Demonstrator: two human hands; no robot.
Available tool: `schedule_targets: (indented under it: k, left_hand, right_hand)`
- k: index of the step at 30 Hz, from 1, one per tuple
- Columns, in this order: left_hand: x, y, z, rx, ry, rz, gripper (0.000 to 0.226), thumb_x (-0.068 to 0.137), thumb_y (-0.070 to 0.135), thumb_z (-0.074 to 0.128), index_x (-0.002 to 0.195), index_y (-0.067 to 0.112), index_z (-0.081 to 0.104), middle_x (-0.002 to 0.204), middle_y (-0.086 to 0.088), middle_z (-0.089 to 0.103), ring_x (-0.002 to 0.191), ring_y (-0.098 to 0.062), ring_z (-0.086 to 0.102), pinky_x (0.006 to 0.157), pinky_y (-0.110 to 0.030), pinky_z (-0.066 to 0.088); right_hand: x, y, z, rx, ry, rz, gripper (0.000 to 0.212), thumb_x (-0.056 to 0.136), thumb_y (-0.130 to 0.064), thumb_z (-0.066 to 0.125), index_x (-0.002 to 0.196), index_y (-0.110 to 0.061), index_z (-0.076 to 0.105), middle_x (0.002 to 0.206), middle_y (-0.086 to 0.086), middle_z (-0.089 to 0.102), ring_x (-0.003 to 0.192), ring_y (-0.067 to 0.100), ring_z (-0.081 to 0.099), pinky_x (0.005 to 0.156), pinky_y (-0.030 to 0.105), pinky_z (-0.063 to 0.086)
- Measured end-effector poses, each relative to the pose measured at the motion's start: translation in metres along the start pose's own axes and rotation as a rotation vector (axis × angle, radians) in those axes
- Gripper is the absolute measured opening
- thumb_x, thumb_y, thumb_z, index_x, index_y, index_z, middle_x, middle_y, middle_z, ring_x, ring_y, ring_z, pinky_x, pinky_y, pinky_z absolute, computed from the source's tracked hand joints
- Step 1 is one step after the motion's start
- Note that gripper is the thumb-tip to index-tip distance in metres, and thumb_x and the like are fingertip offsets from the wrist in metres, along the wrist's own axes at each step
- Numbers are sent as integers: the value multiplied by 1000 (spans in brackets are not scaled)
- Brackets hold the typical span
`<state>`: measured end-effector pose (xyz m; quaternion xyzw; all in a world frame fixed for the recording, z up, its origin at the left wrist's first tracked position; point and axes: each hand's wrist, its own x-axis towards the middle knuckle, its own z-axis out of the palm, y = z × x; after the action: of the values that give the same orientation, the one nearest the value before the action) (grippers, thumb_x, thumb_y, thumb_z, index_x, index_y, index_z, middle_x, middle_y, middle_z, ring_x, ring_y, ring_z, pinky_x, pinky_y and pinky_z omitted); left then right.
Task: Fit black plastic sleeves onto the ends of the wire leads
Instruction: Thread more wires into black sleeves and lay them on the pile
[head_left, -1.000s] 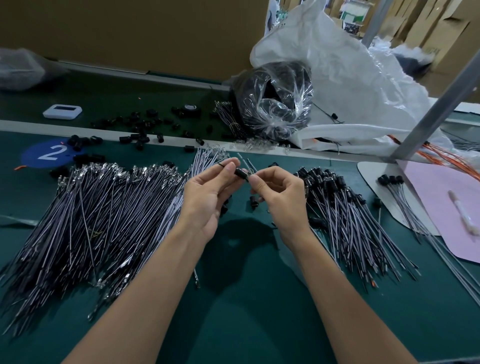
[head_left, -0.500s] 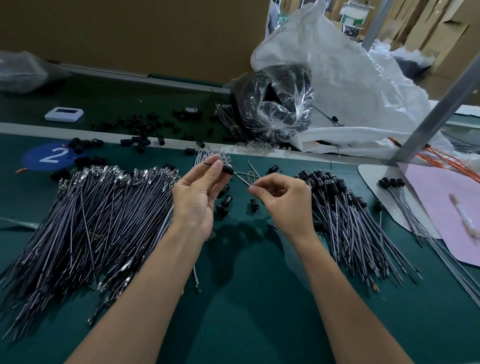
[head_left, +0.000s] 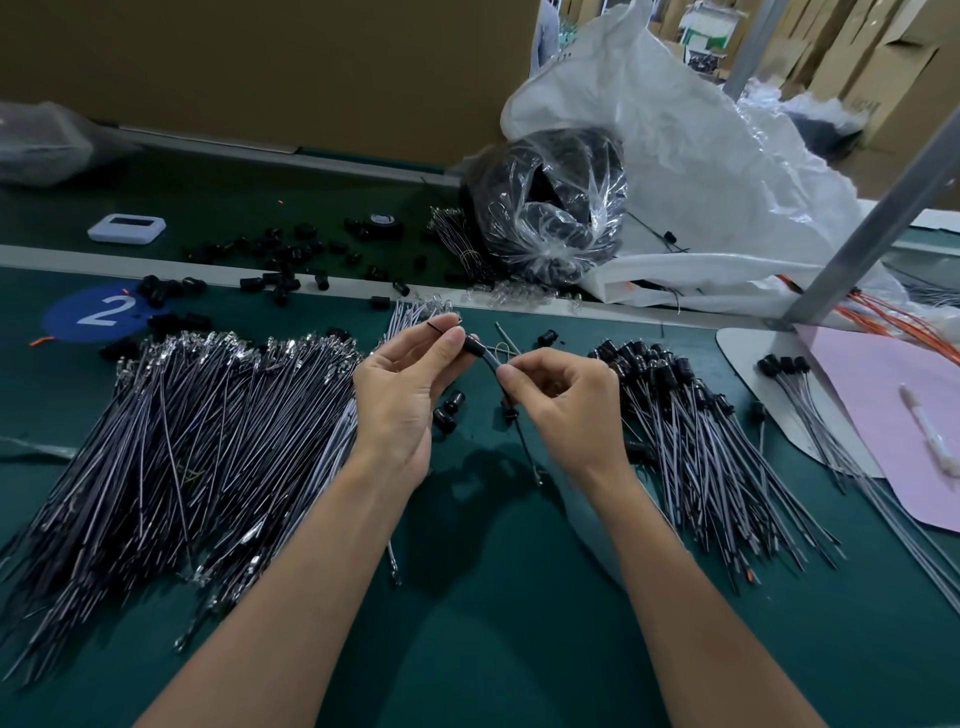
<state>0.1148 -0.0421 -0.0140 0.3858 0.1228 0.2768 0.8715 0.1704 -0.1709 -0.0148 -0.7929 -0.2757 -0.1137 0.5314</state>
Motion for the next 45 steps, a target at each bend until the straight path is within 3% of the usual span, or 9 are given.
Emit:
schedule_targets:
  k: [7, 19, 26, 32, 36, 45]
  left_hand:
    - [1, 0, 0, 4, 20, 9, 24, 66, 10, 73, 89, 4, 71, 90, -14, 70, 81, -18, 69, 72, -21, 56]
    - [1, -2, 0, 16, -10, 31, 16, 67, 10, 73, 82, 8, 73, 81, -6, 72, 78, -14, 70, 72, -22, 56]
    - [-1, -4, 0, 52, -13, 19, 14, 71, 8, 74, 85, 8, 73, 81, -6, 72, 79, -16, 70, 72, -21, 56]
    - [-5, -10, 3, 89, -36, 14, 18, 68, 17, 74, 85, 10, 74, 79, -1, 75, 78, -11, 70, 72, -20, 56]
    - [-6, -12, 6, 89, -25, -3, 15, 67, 21, 75, 79, 11, 77, 80, -4, 76, 78, -12, 72, 72, -19, 56]
    - [-7, -13, 5, 6, 1, -83, 13, 68, 18, 74, 75, 7, 76, 80, -8, 75, 79, -15, 73, 72, -20, 56]
  right_hand:
    - [-3, -4, 1, -75, 12, -133, 5, 82, -8, 75, 76, -9, 74, 65, -7, 67, 57, 7, 57, 60, 13, 43]
    - [-1, -2, 0, -41, 59, -87, 8, 82, -12, 76, 75, -9, 75, 57, -7, 61, 48, 5, 48, 52, 13, 36]
    - [-1, -3, 2, -17, 51, -97, 5, 84, -7, 73, 84, -11, 76, 66, -4, 67, 53, 7, 52, 54, 12, 40]
    - [-3, -4, 5, -32, 83, -97, 5, 82, -8, 75, 79, -12, 74, 62, -10, 63, 54, 5, 54, 55, 9, 39]
    - [-4, -3, 6, -19, 92, -88, 4, 84, -9, 74, 80, -9, 74, 64, -3, 66, 56, 9, 57, 55, 12, 42]
    - [-6, -6, 7, 22, 162, -122, 4, 83, -5, 73, 80, -8, 72, 66, -11, 63, 56, 1, 56, 57, 8, 39]
